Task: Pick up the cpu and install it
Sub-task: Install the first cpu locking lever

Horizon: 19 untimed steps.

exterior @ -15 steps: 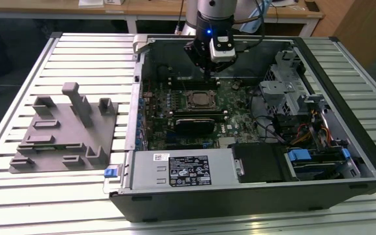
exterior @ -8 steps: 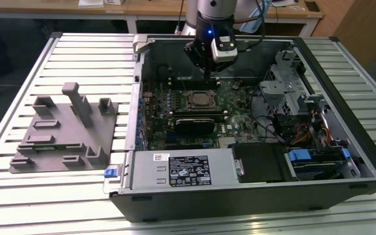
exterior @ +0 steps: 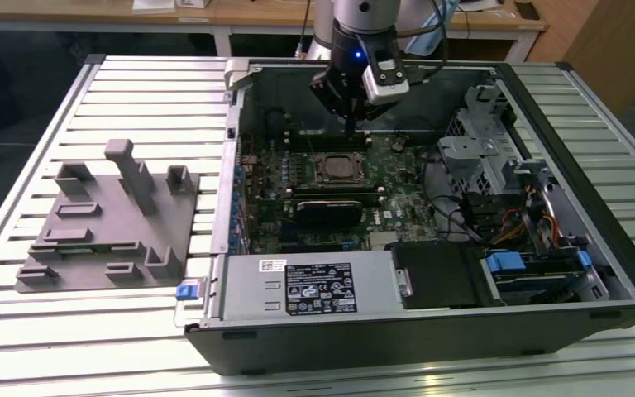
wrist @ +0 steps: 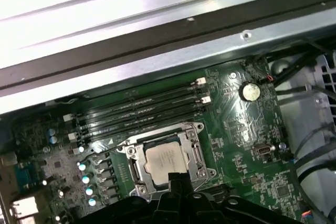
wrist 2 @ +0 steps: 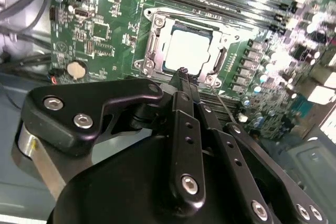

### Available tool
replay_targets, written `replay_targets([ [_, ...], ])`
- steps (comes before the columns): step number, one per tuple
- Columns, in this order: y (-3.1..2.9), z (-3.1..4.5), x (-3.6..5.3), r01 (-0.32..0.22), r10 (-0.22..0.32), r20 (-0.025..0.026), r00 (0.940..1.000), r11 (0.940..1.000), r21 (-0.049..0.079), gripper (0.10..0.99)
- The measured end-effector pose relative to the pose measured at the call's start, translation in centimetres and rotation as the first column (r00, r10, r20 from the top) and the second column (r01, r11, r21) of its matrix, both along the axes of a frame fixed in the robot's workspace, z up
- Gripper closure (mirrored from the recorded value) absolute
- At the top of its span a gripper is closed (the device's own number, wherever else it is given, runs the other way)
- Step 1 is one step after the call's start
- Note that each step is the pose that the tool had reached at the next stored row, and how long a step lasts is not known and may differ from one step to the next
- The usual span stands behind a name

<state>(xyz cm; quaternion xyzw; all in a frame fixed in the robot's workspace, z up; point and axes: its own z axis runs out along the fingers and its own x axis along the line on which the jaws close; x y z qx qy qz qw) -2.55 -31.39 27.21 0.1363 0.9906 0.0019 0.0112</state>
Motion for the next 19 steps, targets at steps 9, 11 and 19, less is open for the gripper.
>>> replay_targets([
  [9,0.00,-0.07,0.00,-0.163,0.163,0.0005,0.9867,0.9867,0.000,0.980],
  [11,0.00,-0.11,0.00,-0.200,0.200,0.0006,0.9799,0.9799,0.000,0.980],
  [19,0.00,-0.21,-0.16,-0.303,0.303,0.0011,0.9531,0.9531,0.001,0.980],
])
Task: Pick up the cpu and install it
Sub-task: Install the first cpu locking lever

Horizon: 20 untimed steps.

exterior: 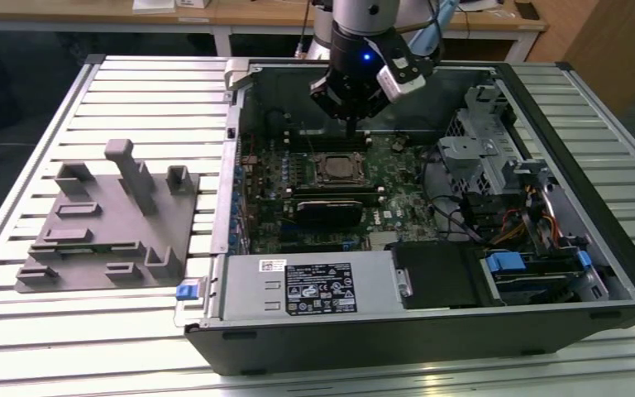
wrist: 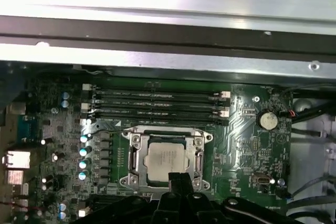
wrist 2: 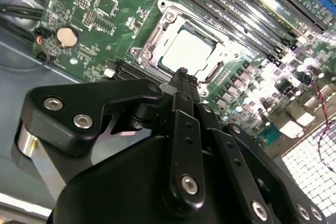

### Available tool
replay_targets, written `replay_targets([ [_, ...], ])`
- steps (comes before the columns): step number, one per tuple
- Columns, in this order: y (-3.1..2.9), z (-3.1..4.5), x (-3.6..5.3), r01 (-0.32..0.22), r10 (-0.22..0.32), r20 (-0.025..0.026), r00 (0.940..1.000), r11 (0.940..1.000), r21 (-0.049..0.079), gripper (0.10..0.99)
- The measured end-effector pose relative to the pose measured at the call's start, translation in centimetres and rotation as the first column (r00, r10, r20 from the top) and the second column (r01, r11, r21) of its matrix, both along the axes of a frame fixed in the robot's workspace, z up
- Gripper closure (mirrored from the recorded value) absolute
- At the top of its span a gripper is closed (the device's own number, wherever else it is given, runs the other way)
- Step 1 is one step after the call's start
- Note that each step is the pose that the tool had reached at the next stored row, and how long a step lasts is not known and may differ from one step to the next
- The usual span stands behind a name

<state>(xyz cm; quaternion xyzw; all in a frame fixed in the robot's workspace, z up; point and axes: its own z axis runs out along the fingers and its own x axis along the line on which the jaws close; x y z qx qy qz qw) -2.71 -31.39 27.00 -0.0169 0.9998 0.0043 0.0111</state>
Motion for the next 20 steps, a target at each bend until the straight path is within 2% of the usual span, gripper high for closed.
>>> replay_targets([
  [3,0.00,0.00,-0.74,-0.002,0.002,0.0012,1.0000,1.0000,0.000,0.980],
  [7,-0.05,0.00,-1.58,-0.002,0.002,0.0115,0.9999,1.0000,0.000,0.980],
  [12,-0.13,-0.02,-2.55,-0.003,0.003,0.0200,0.9998,1.0000,0.002,0.980],
  [16,-0.14,-0.04,-3.02,0.000,0.000,0.0202,0.9998,1.0000,0.002,0.980],
  [20,-0.12,-0.11,-3.59,0.027,-0.027,0.0200,0.9994,0.9996,0.002,0.980],
])
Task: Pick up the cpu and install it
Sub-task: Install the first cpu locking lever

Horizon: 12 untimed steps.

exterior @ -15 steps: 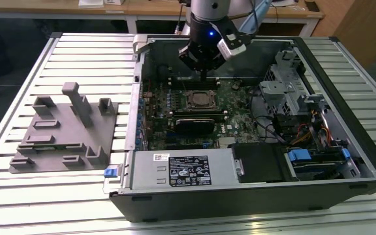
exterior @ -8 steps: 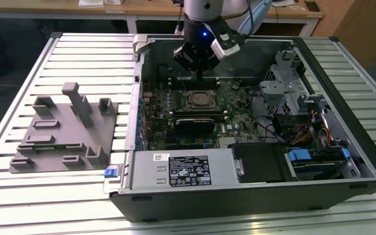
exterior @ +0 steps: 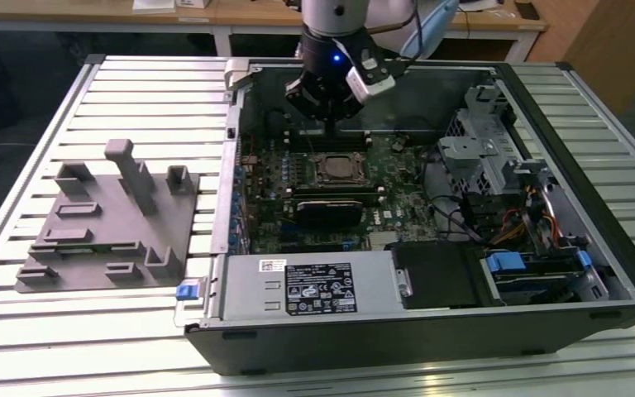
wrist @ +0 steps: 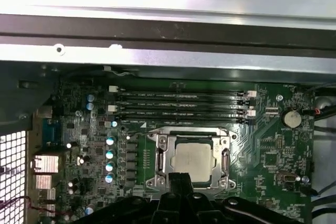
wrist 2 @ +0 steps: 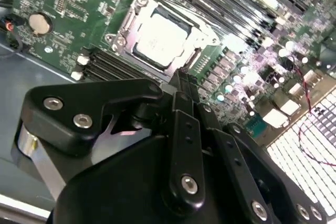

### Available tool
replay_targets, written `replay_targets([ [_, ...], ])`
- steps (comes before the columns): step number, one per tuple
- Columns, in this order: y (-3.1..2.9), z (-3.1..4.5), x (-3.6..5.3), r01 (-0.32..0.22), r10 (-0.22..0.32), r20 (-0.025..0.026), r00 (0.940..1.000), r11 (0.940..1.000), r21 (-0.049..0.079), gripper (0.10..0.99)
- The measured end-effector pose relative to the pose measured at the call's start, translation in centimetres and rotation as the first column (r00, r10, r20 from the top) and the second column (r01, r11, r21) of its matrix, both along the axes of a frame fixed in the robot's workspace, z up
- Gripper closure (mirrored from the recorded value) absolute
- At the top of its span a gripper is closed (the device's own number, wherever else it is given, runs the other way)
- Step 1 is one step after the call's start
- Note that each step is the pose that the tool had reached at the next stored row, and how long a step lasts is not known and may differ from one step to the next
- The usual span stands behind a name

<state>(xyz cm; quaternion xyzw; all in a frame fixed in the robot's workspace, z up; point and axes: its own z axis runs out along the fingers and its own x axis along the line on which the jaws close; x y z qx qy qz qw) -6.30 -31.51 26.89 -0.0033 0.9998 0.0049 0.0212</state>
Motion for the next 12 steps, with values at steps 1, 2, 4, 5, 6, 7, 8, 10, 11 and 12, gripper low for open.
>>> replay_targets([
  [1,0.00,-0.01,-0.37,0.001,-0.001,0.0002,1.0000,1.0000,0.000,0.980],
  [2,0.00,-0.03,-0.82,0.001,-0.001,0.0002,1.0000,1.0000,0.000,0.980],
  [4,0.00,-0.07,-1.76,0.001,-0.001,0.0003,1.0000,1.0000,0.000,0.980],
  [5,0.00,-0.09,-2.20,0.001,-0.001,0.0004,1.0000,1.0000,0.001,0.980],
  [6,0.00,-0.11,-2.59,0.001,-0.001,0.0004,1.0000,1.0000,0.000,0.980],
  [7,0.01,-0.13,-2.95,0.001,-0.001,0.0004,1.0000,1.0000,0.000,0.980],
  [8,0.01,-0.15,-3.18,0.001,-0.001,0.0004,1.0000,1.0000,0.000,0.980],
  [10,0.17,-0.19,-3.29,0.001,-0.001,0.0005,1.0000,1.0000,0.001,0.980],
  [11,0.31,-0.20,-3.33,0.001,-0.001,0.0004,1.0000,1.0000,0.000,0.980],
  [12,0.47,-0.21,-3.38,0.002,-0.002,0.0003,1.0000,1.0000,0.000,0.980],
])
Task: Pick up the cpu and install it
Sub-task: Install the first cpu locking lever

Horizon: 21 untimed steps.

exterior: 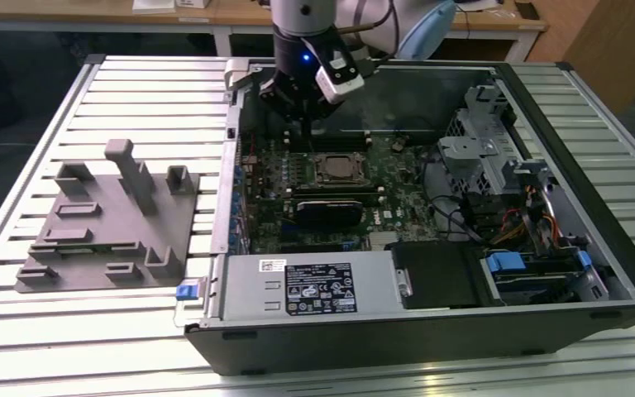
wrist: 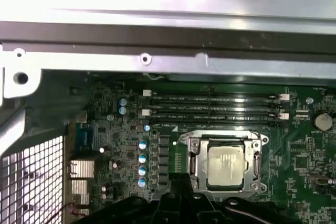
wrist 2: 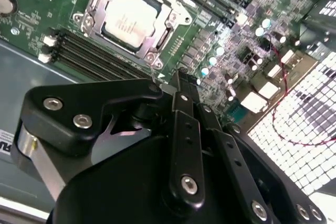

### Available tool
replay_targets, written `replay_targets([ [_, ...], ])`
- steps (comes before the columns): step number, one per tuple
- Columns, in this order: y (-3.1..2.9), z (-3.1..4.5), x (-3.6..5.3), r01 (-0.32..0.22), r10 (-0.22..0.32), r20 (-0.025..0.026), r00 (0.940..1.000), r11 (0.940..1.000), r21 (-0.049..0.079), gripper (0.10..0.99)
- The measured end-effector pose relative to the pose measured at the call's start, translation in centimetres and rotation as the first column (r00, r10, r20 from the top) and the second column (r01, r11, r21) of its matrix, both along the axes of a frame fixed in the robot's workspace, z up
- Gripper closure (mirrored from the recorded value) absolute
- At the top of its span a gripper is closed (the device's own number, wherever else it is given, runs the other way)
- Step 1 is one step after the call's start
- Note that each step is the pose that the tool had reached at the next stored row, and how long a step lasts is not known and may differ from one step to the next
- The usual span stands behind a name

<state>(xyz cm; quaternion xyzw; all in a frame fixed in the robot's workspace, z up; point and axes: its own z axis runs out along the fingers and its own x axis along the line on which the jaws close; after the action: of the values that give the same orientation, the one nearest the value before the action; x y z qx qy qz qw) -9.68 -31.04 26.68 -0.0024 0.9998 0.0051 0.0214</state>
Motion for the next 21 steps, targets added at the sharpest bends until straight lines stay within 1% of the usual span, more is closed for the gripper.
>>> replay_targets([
  [2,0.24,-0.02,-0.17,0.001,-0.001,0.0000,1.0000,1.0000,0.000,0.980],
  [6,0.35,-0.06,-0.83,0.001,-0.001,0.0002,1.0000,1.0000,0.000,0.980],
  [14,0.94,-0.35,-1.15,0.001,-0.001,0.0001,1.0000,1.0000,0.000,0.980],
  [19,1.51,-0.63,-1.21,0.001,-0.001,0.0001,1.0000,1.0000,0.000,0.980],
  [21,1.58,-0.71,-1.22,0.001,-0.001,0.0001,1.0000,1.0000,0.000,0.980],
])
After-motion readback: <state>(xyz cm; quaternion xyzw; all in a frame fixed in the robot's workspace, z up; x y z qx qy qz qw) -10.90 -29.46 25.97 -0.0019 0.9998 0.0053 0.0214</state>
